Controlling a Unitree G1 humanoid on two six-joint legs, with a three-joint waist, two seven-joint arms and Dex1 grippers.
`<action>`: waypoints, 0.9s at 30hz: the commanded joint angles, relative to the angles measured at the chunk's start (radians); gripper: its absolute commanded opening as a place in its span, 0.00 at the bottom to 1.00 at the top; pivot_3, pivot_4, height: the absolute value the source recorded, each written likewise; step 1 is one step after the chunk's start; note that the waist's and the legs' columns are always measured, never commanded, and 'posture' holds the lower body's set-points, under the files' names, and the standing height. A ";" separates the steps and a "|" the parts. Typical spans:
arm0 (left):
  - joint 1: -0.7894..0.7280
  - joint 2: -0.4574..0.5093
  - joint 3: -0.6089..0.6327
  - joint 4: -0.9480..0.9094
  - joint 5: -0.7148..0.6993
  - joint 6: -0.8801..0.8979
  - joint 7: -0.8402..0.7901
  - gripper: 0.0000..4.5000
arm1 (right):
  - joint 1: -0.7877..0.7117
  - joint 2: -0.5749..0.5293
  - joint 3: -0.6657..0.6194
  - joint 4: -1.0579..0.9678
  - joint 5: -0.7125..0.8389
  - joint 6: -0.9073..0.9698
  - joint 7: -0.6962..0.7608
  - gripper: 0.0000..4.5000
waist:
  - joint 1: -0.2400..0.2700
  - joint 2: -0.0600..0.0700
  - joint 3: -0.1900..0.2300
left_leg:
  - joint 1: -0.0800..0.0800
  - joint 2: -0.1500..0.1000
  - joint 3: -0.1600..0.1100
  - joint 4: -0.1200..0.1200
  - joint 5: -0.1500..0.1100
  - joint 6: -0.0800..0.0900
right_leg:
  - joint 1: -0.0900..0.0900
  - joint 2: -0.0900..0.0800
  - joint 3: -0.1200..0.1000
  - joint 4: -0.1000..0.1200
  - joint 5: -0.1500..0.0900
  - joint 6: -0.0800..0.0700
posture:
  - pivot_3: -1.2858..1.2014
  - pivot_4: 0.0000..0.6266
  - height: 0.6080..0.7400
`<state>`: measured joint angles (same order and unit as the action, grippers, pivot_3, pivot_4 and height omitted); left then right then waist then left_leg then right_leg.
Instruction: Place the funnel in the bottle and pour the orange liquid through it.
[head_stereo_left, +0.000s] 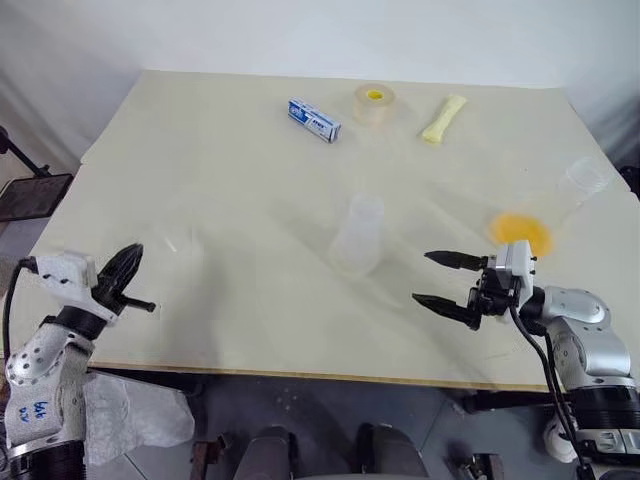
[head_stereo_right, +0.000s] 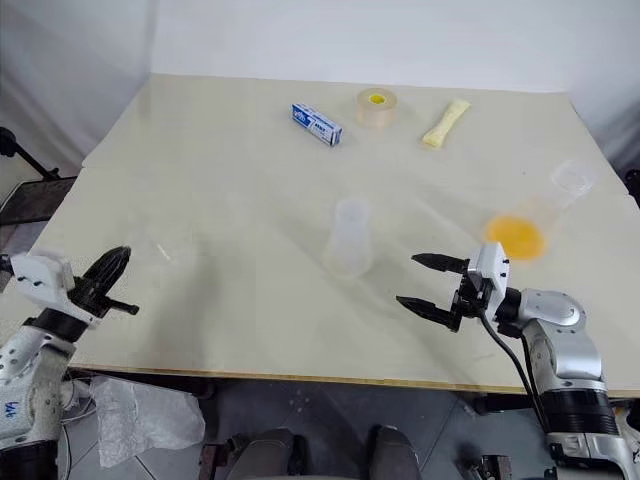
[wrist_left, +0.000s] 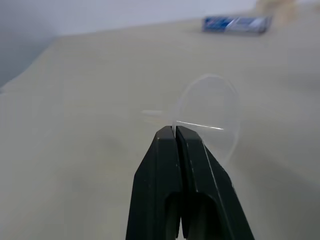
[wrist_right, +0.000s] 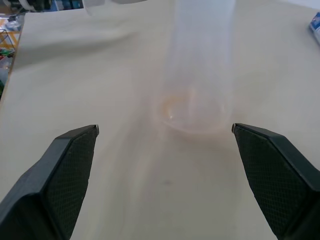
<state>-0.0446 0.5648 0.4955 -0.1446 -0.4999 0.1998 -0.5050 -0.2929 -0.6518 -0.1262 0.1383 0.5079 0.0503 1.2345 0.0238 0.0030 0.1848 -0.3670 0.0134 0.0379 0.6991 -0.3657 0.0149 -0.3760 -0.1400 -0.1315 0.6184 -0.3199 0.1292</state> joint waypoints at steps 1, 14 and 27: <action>-0.105 0.087 0.023 -0.112 -0.126 0.143 -0.004 0.00 | -0.010 0.002 -0.019 -0.034 0.007 -0.003 -0.011 1.00 | 0.003 0.000 0.000 | 0.000 0.000 -0.001 0.000 0.000 0.000 | 0.000 0.000 0.000 0.000 0.000 0.000 | 0.52 0.24 1.00; -0.700 0.243 -0.211 0.156 -0.392 0.712 -0.183 0.00 | -0.040 0.011 -0.063 -0.112 0.064 0.032 -0.066 1.00 | 0.000 0.000 0.000 | -0.001 -0.004 0.000 0.000 0.000 0.000 | -0.001 0.002 0.000 0.001 0.000 0.000 | 0.52 0.24 1.00; -1.212 0.151 -0.496 0.630 -0.217 0.853 -0.471 0.00 | 0.120 0.033 -0.121 -0.343 0.081 0.079 -0.230 1.00 | -0.002 -0.001 0.001 | -0.002 -0.004 0.008 0.000 0.000 -0.002 | -0.002 0.005 0.000 0.001 0.000 0.000 | 0.52 0.24 1.00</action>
<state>-1.1960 0.7140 0.0038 0.4461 -0.7465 1.0655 -0.9297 -0.1798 -0.6198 -0.2100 -0.1506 0.5672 0.1320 1.0255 0.0215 0.0025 0.1853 -0.3691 0.0101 0.0466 0.6990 -0.3655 0.0132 -0.3787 -0.1343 -0.1306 0.6195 -0.3200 0.1293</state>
